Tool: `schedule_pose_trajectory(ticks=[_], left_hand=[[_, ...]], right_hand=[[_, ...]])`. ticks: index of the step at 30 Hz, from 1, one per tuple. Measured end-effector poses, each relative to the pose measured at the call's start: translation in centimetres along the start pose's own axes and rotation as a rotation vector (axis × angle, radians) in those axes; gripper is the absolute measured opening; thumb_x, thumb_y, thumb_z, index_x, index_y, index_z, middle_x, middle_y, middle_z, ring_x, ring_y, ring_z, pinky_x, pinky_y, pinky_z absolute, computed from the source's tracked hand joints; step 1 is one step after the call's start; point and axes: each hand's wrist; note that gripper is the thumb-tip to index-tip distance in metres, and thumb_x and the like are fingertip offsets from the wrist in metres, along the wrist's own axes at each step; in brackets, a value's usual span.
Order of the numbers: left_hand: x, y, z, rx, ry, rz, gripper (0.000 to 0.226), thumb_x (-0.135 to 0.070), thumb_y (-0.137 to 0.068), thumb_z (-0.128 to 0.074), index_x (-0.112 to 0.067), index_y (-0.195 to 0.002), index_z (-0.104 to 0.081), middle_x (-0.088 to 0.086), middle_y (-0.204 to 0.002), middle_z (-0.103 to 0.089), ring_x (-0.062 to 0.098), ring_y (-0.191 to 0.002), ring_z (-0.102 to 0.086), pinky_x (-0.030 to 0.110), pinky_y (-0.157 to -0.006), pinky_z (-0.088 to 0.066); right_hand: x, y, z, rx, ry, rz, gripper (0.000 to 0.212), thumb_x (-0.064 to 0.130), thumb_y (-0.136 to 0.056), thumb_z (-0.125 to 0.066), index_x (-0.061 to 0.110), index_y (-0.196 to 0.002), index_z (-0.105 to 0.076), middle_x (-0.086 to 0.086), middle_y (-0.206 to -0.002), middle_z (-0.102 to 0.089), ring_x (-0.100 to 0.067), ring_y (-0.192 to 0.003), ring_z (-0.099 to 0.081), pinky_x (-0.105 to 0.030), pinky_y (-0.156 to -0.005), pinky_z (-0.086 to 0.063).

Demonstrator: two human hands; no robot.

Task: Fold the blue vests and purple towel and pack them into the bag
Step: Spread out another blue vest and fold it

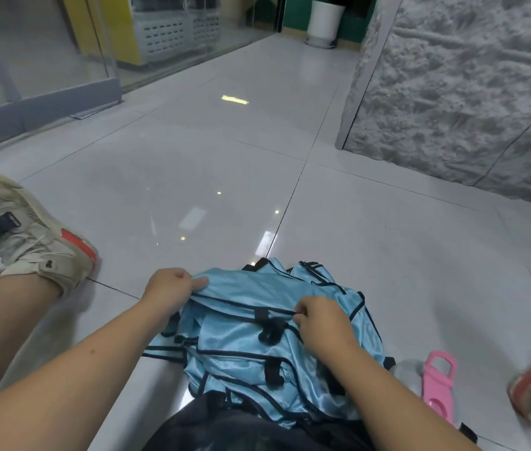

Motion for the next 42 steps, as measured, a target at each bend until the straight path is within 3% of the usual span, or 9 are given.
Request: schedule_pose_trajectory(ticks=[9, 14, 19, 24, 27, 30, 33, 36, 42], left_hand=[[-5.7, 2.8, 1.2, 0.406, 0.076, 0.067, 0.044, -0.048, -0.097, -0.067, -0.008, -0.112, -0.073, 0.014, -0.107, -0.079, 0.035, -0.102, -0.075, 0.048, -0.096, -0.058], [-4.9, 2.4, 1.8, 0.437, -0.030, 0.051, 0.014, -0.022, -0.100, -0.065, -0.011, -0.101, -0.073, 0.016, -0.115, -0.074, 0.029, -0.100, -0.068, 0.042, -0.089, -0.054], [-6.6, 3.2, 1.7, 0.488, 0.013, 0.029, 0.025, 0.005, -0.094, -0.059, -0.005, -0.105, -0.078, 0.024, -0.114, -0.075, 0.043, -0.111, -0.070, 0.059, -0.099, -0.056], [-9.4, 5.0, 0.7, 0.547, 0.106, -0.046, 0.036, 0.013, -0.097, -0.047, -0.003, -0.125, -0.064, 0.032, -0.122, -0.068, 0.040, -0.108, -0.070, 0.051, -0.109, -0.050], [-11.0, 6.4, 0.9, 0.674, 0.228, -0.026, 0.043, 0.013, -0.099, -0.036, -0.004, -0.134, -0.054, 0.035, -0.115, -0.068, 0.039, -0.093, -0.070, 0.054, -0.096, -0.056], [-11.4, 6.7, 1.3, 0.756, 0.298, -0.020, 0.039, 0.007, -0.103, -0.036, -0.009, -0.136, -0.050, 0.032, -0.107, -0.070, 0.040, -0.093, -0.072, 0.051, -0.074, -0.064], [-10.4, 5.8, 0.9, 0.619, 0.292, -0.013, 0.034, 0.002, -0.105, -0.040, -0.010, -0.132, -0.056, 0.022, -0.093, -0.072, 0.045, -0.100, -0.074, 0.053, -0.080, -0.064], [-7.4, 3.7, 0.1, 0.383, 0.009, -0.065, 0.045, 0.006, -0.093, -0.056, -0.015, -0.133, -0.061, 0.018, -0.103, -0.071, 0.030, -0.091, -0.071, 0.052, -0.089, -0.062], [-0.4, 2.0, -1.5, 0.333, -0.643, -0.221, 0.064, -0.029, -0.088, -0.075, -0.031, -0.146, -0.049, -0.004, -0.132, -0.059, 0.014, -0.099, -0.058, 0.026, -0.085, -0.046]], right_hand=[[-0.5, 0.7, 2.9, -0.109, 0.128, -0.099, 0.016, 0.010, -0.097, -0.051, 0.019, -0.087, -0.060, 0.006, -0.076, -0.053, -0.023, -0.079, -0.056, -0.031, -0.069, -0.042], [-0.1, 1.2, 4.0, -0.095, 0.120, -0.153, 0.029, 0.001, -0.087, -0.050, 0.016, -0.106, -0.066, -0.003, -0.105, -0.068, -0.025, -0.095, -0.060, -0.035, -0.085, -0.053], [2.8, 2.8, 3.2, -0.090, -0.145, 0.249, 0.069, 0.007, -0.086, -0.062, 0.032, -0.149, -0.048, 0.005, -0.152, -0.046, -0.017, -0.144, -0.038, -0.036, -0.121, -0.035], [6.0, 3.8, 1.5, 0.030, -0.090, 0.540, 0.108, 0.029, -0.088, -0.079, 0.060, -0.158, -0.003, 0.016, -0.173, 0.001, -0.013, -0.159, -0.001, -0.039, -0.130, -0.012], [6.5, 3.0, 1.7, -0.187, -0.175, 0.577, 0.092, 0.004, -0.086, -0.072, 0.054, -0.152, -0.033, 0.012, -0.166, -0.027, -0.018, -0.153, -0.025, -0.042, -0.127, -0.025], [6.1, 1.9, 2.8, -0.263, -0.403, 0.554, 0.055, -0.004, -0.078, -0.063, 0.035, -0.117, -0.069, 0.013, -0.115, -0.071, -0.017, -0.110, -0.062, -0.045, -0.098, -0.051], [6.0, 1.4, 4.2, -0.201, -0.568, 0.374, 0.042, -0.010, -0.079, -0.052, 0.021, -0.097, -0.075, 0.001, -0.084, -0.074, -0.023, -0.081, -0.068, -0.045, -0.073, -0.059], [5.7, 1.2, 5.1, -0.239, -0.683, 0.276, 0.041, -0.012, -0.092, -0.054, 0.021, -0.091, -0.078, 0.005, -0.082, -0.076, -0.013, -0.080, -0.071, -0.032, -0.073, -0.061], [5.2, 0.6, 6.7, -0.299, -0.885, 0.226, 0.030, 0.000, -0.100, -0.062, 0.020, -0.083, -0.077, -0.012, -0.096, -0.077, -0.025, -0.087, -0.074, -0.048, -0.088, -0.061]])
Point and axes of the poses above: each hand's wrist, its own y-axis away from the middle knuckle, its own z-axis out of the back of the hand, x = y × z
